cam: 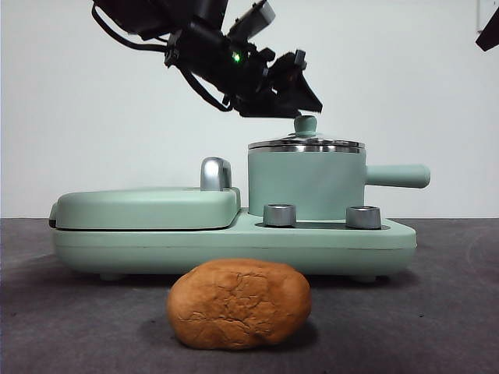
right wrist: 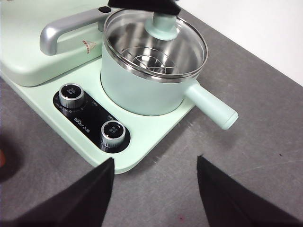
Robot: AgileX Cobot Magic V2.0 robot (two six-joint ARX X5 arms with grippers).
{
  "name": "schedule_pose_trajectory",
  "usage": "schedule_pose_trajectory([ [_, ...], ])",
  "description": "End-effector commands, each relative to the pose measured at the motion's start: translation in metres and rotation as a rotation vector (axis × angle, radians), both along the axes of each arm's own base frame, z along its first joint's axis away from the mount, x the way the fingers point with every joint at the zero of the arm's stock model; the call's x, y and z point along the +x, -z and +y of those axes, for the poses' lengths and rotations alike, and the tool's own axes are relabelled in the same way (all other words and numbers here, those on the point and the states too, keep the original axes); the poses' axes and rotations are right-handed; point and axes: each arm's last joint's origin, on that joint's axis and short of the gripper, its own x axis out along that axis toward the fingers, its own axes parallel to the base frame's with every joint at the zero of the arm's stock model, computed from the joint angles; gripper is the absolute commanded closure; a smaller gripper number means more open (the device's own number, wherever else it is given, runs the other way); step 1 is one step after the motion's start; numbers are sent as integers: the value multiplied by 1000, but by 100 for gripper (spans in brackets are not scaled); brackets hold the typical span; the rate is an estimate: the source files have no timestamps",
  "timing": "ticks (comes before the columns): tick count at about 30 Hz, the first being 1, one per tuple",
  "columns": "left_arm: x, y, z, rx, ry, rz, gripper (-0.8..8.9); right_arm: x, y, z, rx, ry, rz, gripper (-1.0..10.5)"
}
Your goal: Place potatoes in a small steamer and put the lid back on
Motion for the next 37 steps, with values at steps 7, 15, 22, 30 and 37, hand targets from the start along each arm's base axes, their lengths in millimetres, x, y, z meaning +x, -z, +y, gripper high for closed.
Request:
schedule_pose_trajectory([
  [7, 7, 20, -9, 37, 6, 55, 564, 0, -7, 1, 20, 3, -19, 670],
  [15, 7, 19, -10, 36, 5, 45, 572, 0, -7, 1, 20, 3, -19, 670],
  [22, 6, 19, -10, 36, 6, 44, 808, 0, -7, 1, 20, 3, -19, 670],
  [30, 6, 19, -10, 49, 14, 20, 808, 0, -7, 1, 20, 3, -19, 670],
  [37, 4, 12, -9, 41, 13, 7, 808, 0, -7, 1, 20, 3, -19, 670],
])
